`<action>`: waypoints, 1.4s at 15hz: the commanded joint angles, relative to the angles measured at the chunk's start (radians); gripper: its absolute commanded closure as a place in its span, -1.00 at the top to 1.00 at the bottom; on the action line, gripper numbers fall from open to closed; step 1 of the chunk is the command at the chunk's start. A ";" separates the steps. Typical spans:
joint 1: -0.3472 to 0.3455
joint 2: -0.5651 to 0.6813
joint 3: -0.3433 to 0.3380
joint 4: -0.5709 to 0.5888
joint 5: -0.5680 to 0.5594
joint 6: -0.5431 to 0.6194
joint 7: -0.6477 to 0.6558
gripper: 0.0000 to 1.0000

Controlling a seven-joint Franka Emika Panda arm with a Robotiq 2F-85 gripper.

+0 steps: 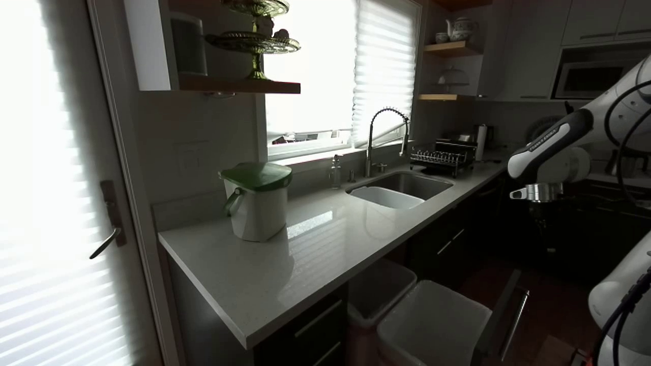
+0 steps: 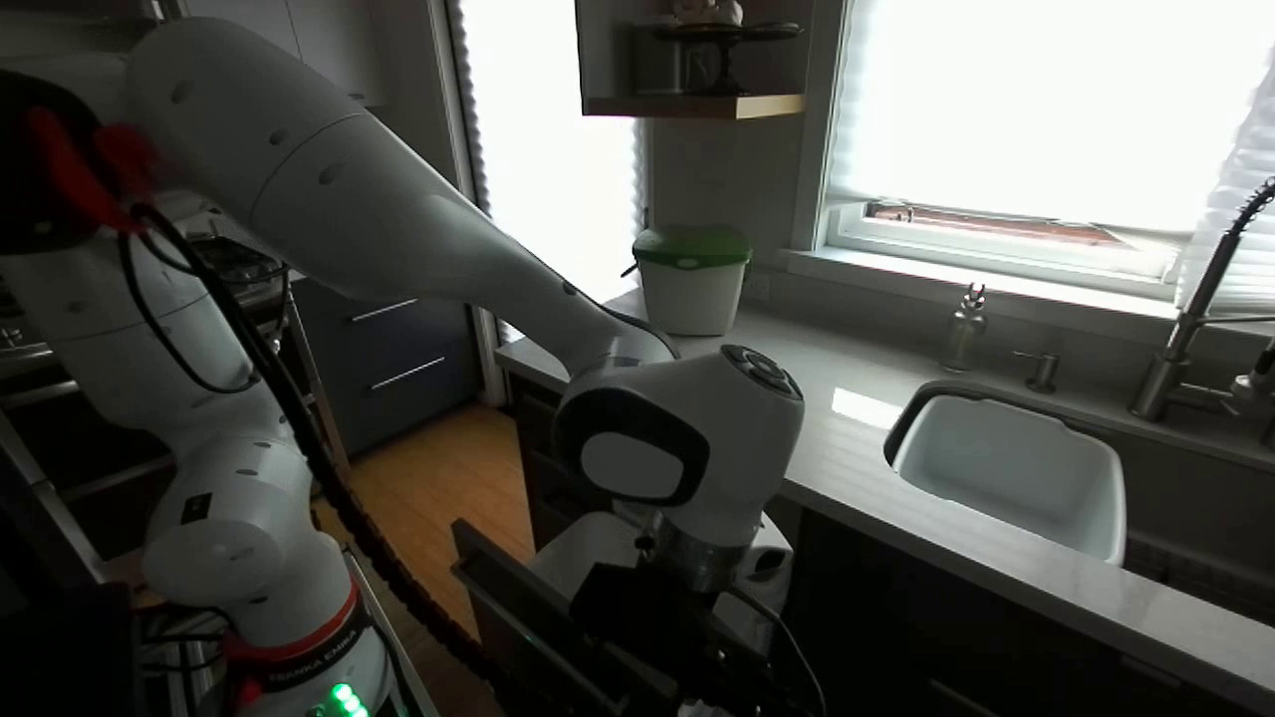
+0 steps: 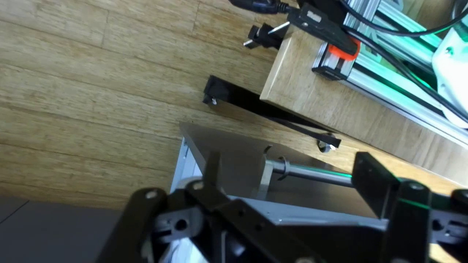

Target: Close the double pull out trash can drawer

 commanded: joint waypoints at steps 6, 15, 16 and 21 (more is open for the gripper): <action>-0.094 0.325 0.040 0.183 0.429 -0.039 -0.214 -0.60; -0.208 0.503 0.148 0.357 0.442 -0.196 -0.122 -1.00; -0.216 0.510 0.153 0.369 0.441 -0.211 -0.119 -1.00; -0.252 0.501 0.181 0.404 0.379 -0.308 -0.194 -1.00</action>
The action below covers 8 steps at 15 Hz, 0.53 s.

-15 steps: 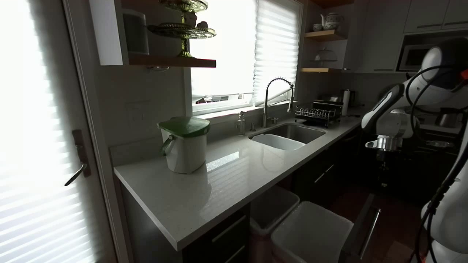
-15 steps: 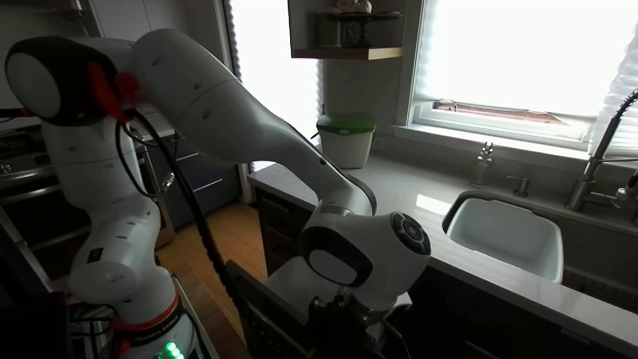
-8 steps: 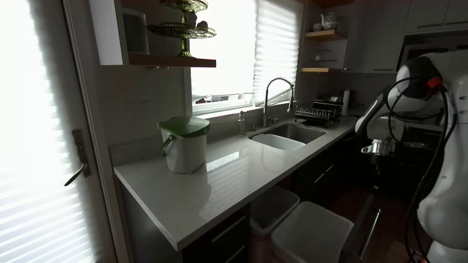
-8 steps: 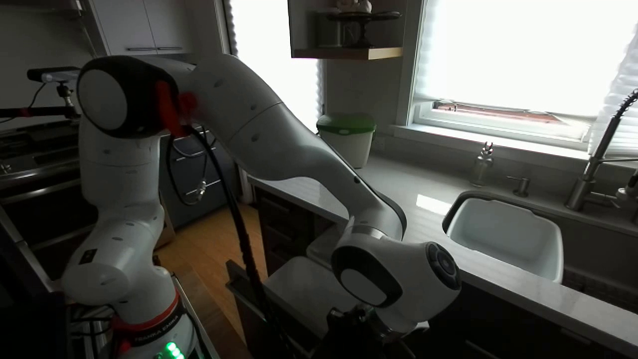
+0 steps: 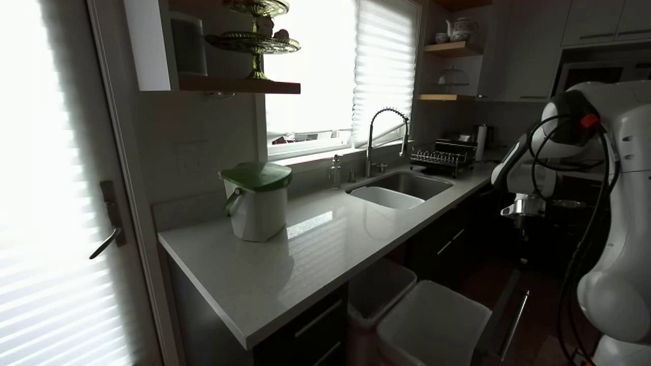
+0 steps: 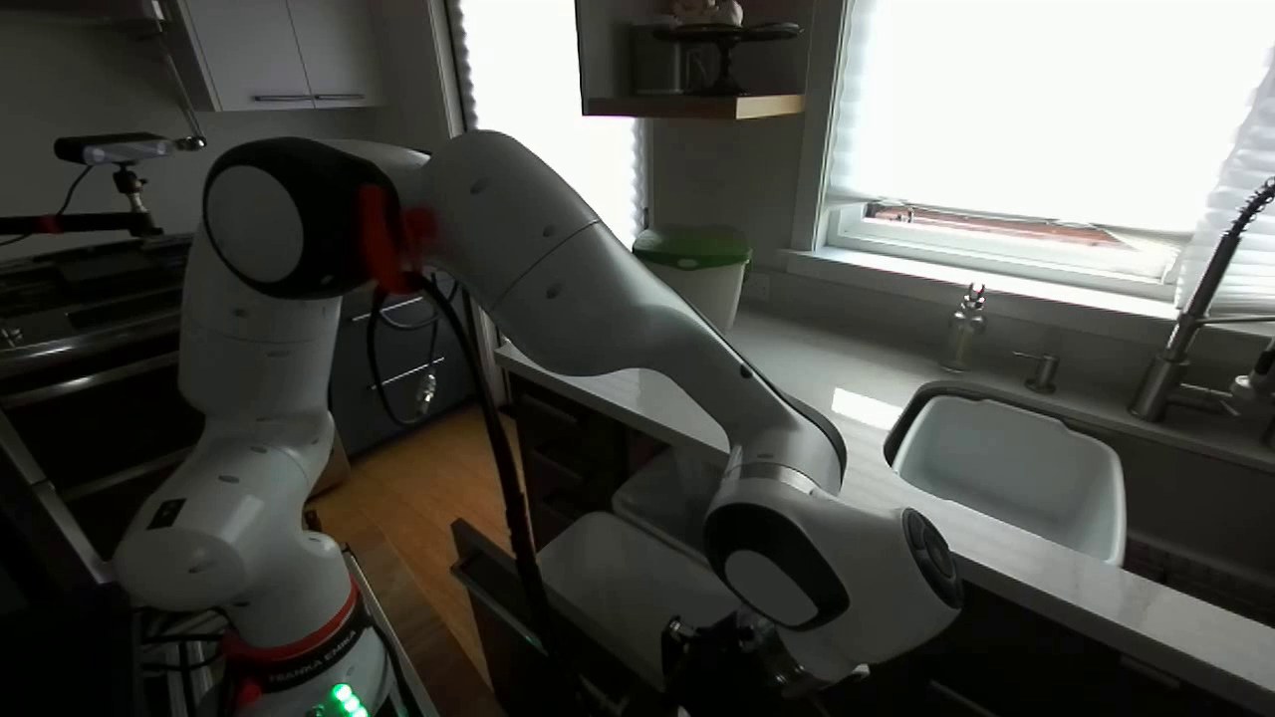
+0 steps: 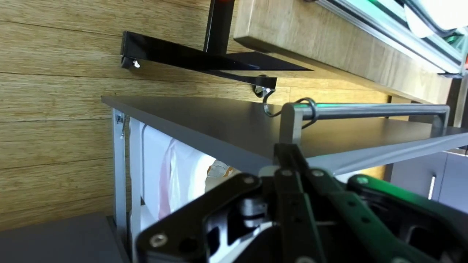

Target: Close the double pull out trash can drawer

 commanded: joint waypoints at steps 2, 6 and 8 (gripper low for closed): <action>-0.040 -0.006 0.024 0.035 -0.105 -0.090 -0.062 -1.00; -0.040 0.017 0.026 0.054 -0.194 -0.116 -0.029 -1.00; -0.040 0.041 0.043 0.059 -0.185 -0.109 -0.026 -1.00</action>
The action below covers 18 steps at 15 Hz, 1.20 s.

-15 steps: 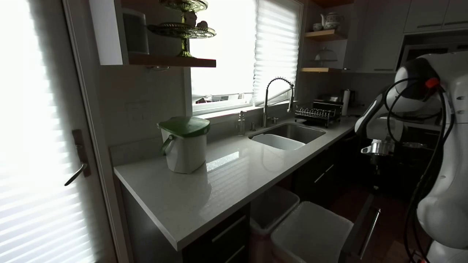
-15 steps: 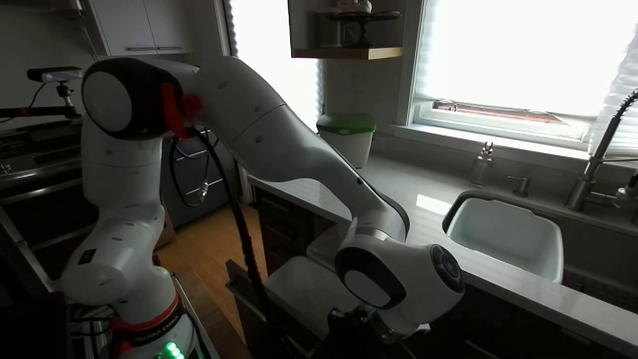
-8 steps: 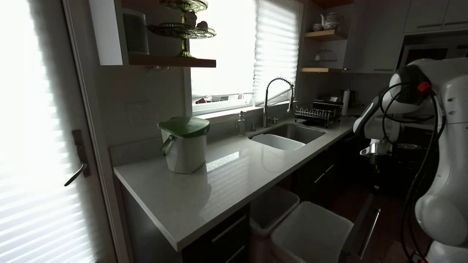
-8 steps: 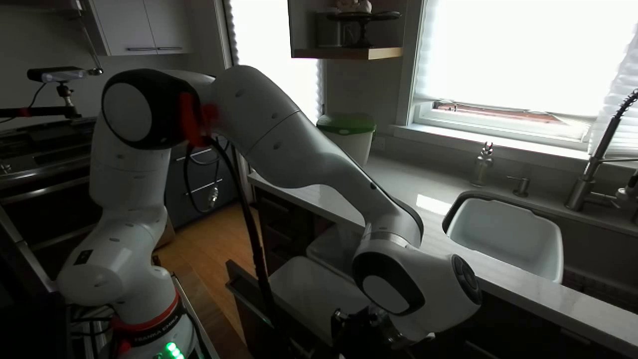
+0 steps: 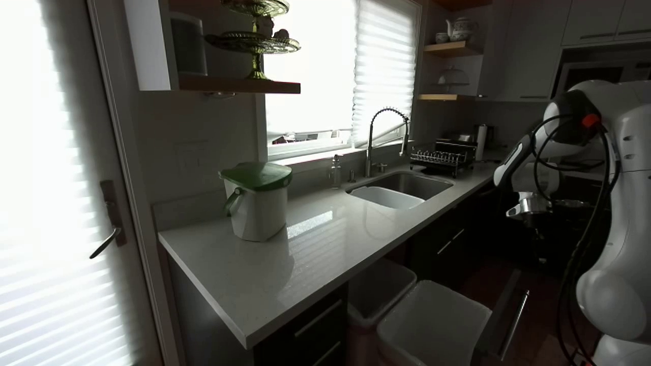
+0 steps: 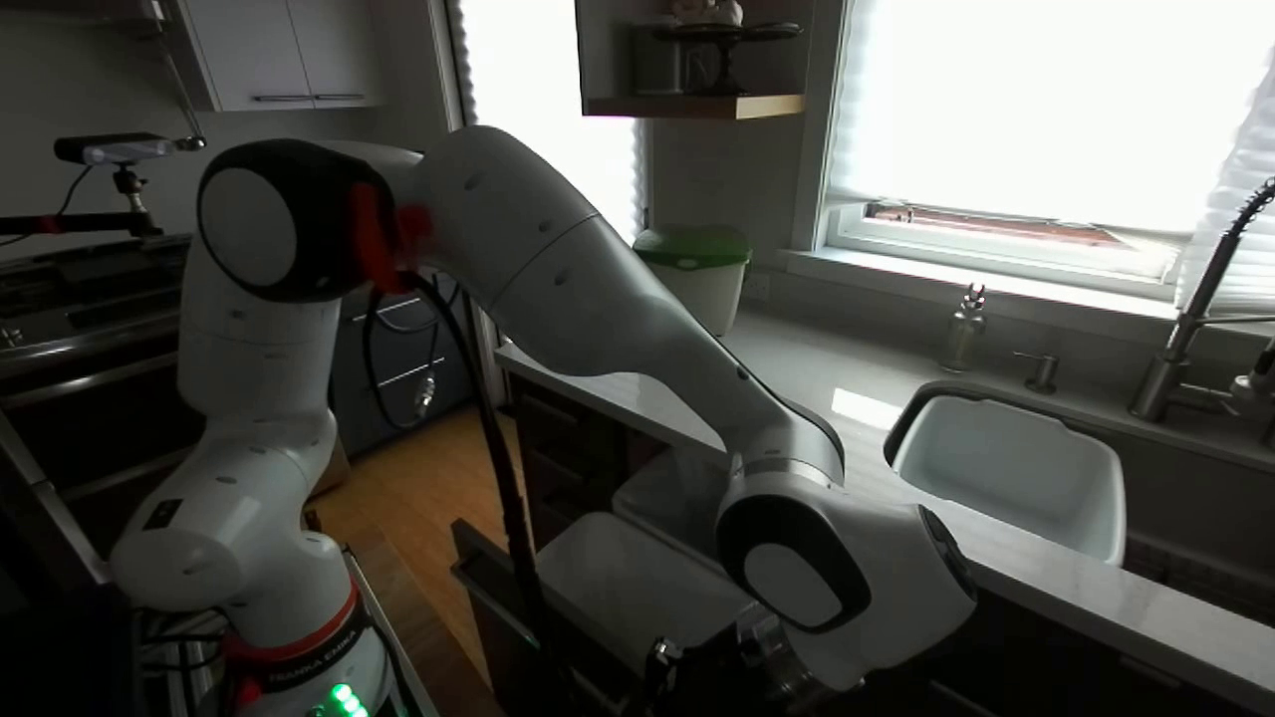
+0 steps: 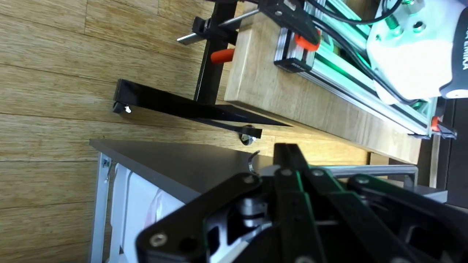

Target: Close the double pull out trash can drawer

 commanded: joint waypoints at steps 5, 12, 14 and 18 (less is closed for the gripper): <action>-0.022 0.089 0.076 0.043 0.043 0.015 0.023 -1.00; -0.071 0.087 0.116 0.042 0.161 0.048 -0.041 -1.00; -0.088 0.081 0.128 0.031 0.217 0.073 -0.075 -1.00; -0.108 0.055 0.157 -0.007 0.301 0.196 -0.180 -1.00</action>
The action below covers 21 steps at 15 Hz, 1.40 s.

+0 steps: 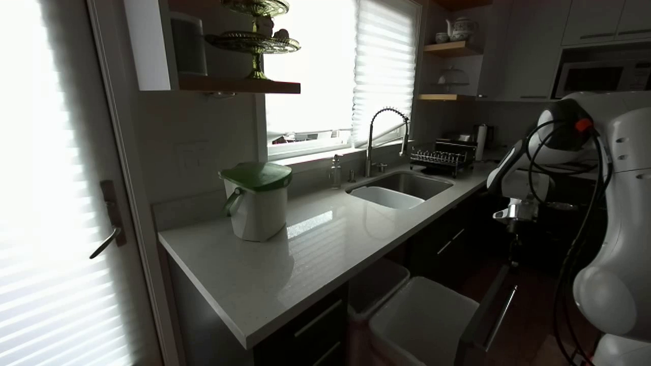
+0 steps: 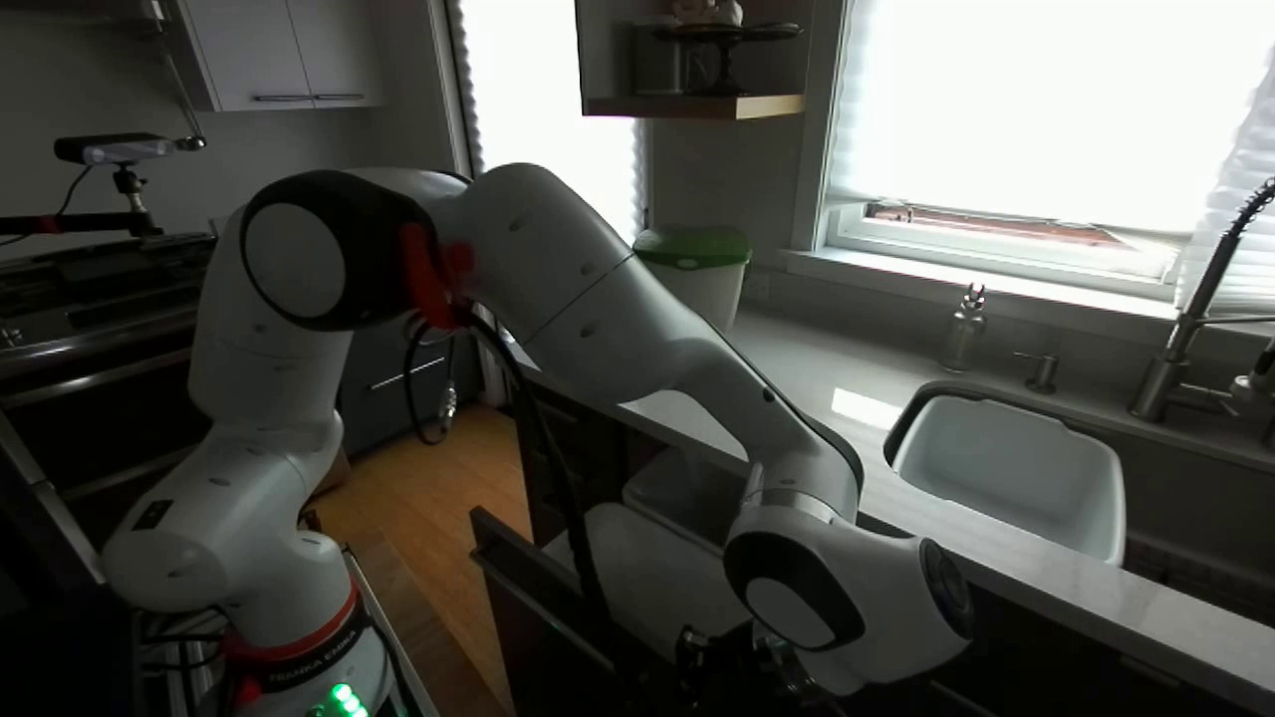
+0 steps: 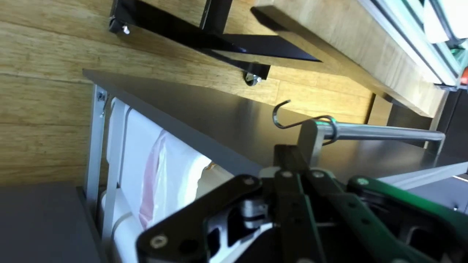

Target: Close the double pull out trash can drawer

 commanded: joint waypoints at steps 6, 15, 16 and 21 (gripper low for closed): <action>-0.025 0.000 0.103 -0.035 0.241 0.136 -0.151 -1.00; -0.021 -0.069 0.113 -0.096 0.402 0.218 -0.206 -1.00; -0.020 -0.090 0.100 -0.107 0.399 0.226 -0.208 -1.00; 0.007 -0.197 -0.013 -0.163 0.226 0.215 -0.034 -1.00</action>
